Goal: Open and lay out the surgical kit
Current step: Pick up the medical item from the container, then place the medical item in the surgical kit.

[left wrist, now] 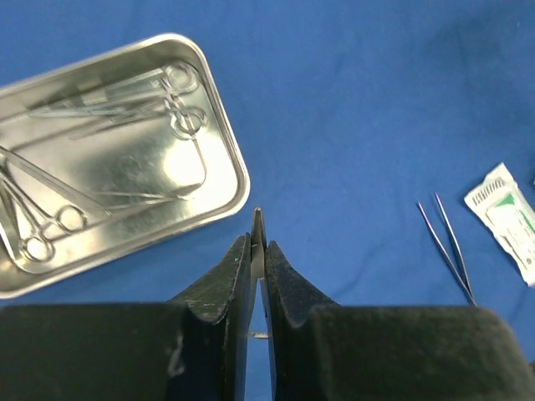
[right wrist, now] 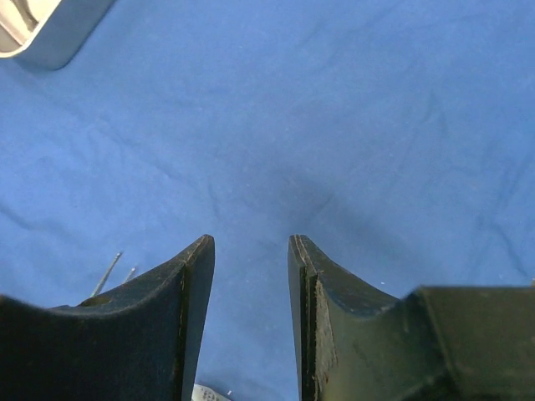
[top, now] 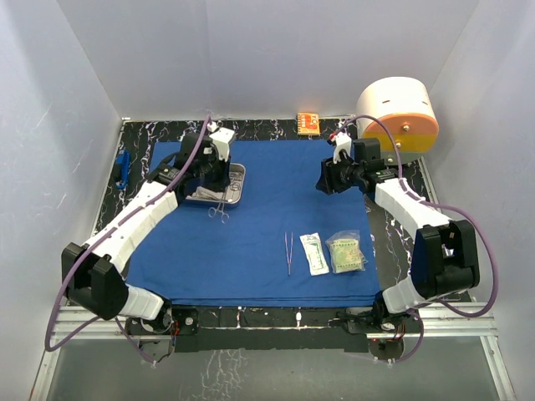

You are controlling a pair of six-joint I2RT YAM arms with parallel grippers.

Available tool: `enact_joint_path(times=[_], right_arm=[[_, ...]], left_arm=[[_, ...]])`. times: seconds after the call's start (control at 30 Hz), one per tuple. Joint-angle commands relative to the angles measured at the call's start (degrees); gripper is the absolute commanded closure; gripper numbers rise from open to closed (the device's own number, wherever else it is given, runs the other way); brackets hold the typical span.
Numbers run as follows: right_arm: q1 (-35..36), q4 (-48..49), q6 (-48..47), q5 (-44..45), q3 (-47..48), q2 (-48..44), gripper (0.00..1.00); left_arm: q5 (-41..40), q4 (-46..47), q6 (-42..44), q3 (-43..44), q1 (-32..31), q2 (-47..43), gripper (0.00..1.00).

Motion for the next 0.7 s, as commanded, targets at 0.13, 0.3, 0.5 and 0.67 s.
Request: enact_joint_path(times=[0.13,0.3,0.5,0.67], right_arm=[[-1.43,1.27,-2.99,3.45,-2.02,-4.31,0.6],[-1.82,1.58,-2.92,3.7,-3.21,-6.49,0.6],[-2.15,2.67,-2.92,3.59,-4.28,-7.6,0.6],[-2.66,2.2,-3.08,4.0,-3.7,-7.64,0.6]], left_arm=[[1.77,2.07,-3.83,-6.47,-4.69,-6.04,1.0],[1.76,2.37,-3.89,-8.15,-8.06,-5.65,1.0],[0.76,1.48,-4.32,-6.67,-14.47,-1.52,1.0],[-0.23,0.43,-6.68,-5.33,-20.16,2.74,1.0]])
